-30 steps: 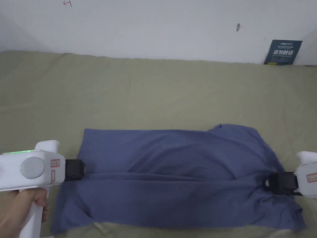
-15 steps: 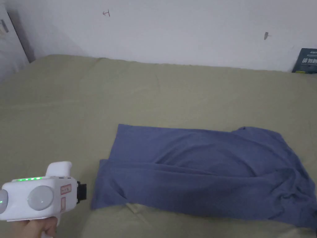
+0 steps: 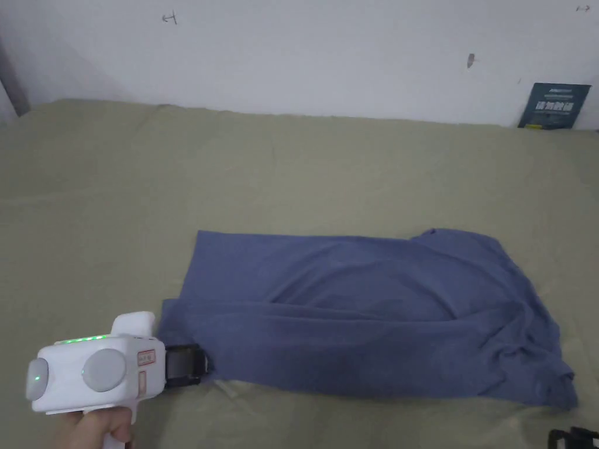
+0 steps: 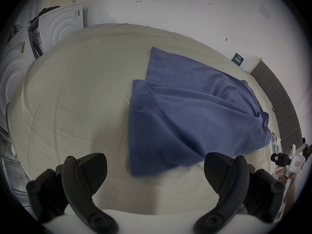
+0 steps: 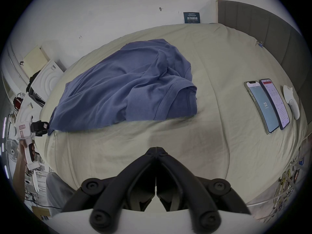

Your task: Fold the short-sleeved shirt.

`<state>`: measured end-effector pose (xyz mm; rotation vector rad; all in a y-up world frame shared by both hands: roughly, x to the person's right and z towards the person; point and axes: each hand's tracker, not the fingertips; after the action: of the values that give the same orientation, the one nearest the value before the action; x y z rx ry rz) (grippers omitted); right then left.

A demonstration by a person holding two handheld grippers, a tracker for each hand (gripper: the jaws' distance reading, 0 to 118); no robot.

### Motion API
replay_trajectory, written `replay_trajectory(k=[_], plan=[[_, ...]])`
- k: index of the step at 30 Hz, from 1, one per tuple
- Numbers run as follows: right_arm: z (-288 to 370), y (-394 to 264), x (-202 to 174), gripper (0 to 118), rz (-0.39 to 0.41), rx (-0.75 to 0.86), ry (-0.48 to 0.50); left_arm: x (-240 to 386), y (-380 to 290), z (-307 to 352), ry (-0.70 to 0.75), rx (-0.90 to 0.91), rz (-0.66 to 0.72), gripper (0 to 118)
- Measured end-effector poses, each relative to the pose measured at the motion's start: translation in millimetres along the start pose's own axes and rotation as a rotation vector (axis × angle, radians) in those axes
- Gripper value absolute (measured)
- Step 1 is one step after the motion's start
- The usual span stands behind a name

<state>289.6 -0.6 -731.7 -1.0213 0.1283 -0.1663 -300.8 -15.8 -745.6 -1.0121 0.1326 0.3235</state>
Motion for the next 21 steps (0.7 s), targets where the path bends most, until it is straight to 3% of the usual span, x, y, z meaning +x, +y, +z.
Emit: replay_trajectory(k=[1, 2, 3, 7, 8, 9, 10, 19, 20, 21], plan=[[-1, 2, 1, 1, 0.002, 0.000, -0.005, -1, 1, -1, -0.002, 0.001, -0.003, 40], [-1, 5, -2, 1, 0.013, -0.002, -0.004, -2, 3, -2, -0.003, 0.006, -0.008, 9], [-2, 7, -1, 1, 0.021, -0.004, -0.008, -1, 3, -1, 0.049, 0.025, -0.035, 8], [2, 13, 4, 5, 0.044, 0.006, -0.027, -3, 4, 4, 0.025, 0.011, -0.075, 7], [1, 16, 5, 26, 0.043, 0.012, -0.028, -2, 5, 5, 0.033, 0.015, -0.075, 7], [-1, 19, 8, 65, 0.038, 0.016, -0.022, -3, 7, 5, 0.026, 0.006, -0.074, 7], [-4, 22, 8, 115, 0.031, 0.020, -0.022, -2, 7, 5, 0.026, 0.009, -0.072, 7], [-36, 62, 9, 117, -0.037, -0.012, -0.018, 14, 11, 15, 0.028, 0.000, -0.084, 7], [-43, 65, 8, 113, -0.028, -0.028, -0.030, 11, 14, 14, 0.025, -0.003, -0.081, 7], [-49, 69, 7, 103, -0.020, -0.039, -0.037, 12, 15, 14, 0.027, -0.004, -0.084, 7]])
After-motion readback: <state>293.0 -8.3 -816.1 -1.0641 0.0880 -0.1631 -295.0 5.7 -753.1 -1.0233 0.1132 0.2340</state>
